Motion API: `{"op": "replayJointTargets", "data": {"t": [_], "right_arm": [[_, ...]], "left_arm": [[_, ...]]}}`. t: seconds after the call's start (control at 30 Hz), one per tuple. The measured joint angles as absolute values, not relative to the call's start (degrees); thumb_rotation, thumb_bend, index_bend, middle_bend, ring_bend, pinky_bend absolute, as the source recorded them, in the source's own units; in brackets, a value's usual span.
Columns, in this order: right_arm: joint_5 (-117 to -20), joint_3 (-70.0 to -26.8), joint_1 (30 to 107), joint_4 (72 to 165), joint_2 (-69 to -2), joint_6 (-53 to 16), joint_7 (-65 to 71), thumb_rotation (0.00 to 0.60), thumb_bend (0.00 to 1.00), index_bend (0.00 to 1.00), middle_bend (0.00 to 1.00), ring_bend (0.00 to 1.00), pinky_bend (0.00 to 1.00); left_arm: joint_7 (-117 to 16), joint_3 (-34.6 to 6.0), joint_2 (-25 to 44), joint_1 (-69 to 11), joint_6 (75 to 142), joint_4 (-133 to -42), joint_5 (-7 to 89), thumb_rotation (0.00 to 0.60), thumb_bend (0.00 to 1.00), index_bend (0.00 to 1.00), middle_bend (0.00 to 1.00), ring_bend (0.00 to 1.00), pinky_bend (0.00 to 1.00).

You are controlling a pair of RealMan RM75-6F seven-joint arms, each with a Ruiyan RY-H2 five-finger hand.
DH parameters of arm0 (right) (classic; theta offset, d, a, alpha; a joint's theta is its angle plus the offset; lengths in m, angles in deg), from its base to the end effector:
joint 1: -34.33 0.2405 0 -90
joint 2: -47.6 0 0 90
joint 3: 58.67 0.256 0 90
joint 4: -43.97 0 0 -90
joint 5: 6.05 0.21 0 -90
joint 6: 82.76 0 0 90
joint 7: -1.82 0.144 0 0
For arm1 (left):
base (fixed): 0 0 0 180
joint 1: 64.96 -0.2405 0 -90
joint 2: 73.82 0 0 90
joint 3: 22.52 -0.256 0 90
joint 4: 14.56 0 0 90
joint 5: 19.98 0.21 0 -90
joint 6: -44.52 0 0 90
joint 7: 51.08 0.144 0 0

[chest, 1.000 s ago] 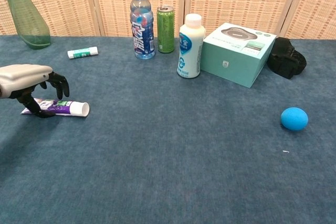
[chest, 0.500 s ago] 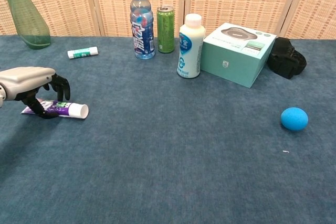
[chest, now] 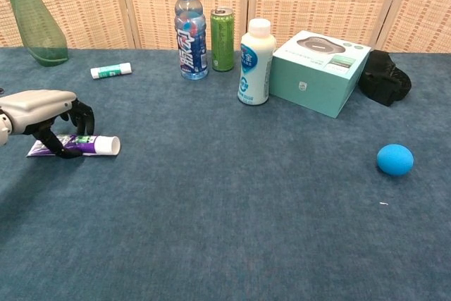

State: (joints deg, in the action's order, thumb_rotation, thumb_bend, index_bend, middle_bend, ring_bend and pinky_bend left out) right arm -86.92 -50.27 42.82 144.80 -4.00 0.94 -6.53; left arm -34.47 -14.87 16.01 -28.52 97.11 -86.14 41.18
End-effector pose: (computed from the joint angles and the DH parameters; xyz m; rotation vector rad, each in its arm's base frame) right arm -0.2820 -0.2168 0.2279 1.3763 -0.6820 0.8157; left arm -0.2443 0.3477 -0.0074 -1.7289 -1.0056 -0.6895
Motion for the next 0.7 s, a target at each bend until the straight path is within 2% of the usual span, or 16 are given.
{"op": "replayJointTargets", "data": {"t": [0.23,0.5,0.7], "right_arm": [[-87.42,-50.12,43.33,145.01,-3.93,0.61,-6.68,0.600,0.17,0.22,0.32,0.15,0.28],[-89.53,-49.63,44.64,145.25,-3.76,0.33,-6.37,0.600,0.17,0.22,0.34,0.15,0.28],[-93.25,-49.11,47.02,145.49,-3.48,-0.69,-5.02,0.600,0.17,0.22,0.35,0.15,0.27]], "left_arm": [[-37.67,-14.90,16.24,-28.58,97.18,-84.41,43.34,0.600,0.30,0.52,0.59,0.38,0.23],[-46.81,-14.73,14.39,-28.26,96.38,-84.69,48.64,0.600,0.34,0.54,0.62,0.40,0.23],[-55.76,-13.96,10.04,-27.30,95.65,-89.78,53.24,0.600,0.35,0.54,0.63,0.41,0.23]]}}
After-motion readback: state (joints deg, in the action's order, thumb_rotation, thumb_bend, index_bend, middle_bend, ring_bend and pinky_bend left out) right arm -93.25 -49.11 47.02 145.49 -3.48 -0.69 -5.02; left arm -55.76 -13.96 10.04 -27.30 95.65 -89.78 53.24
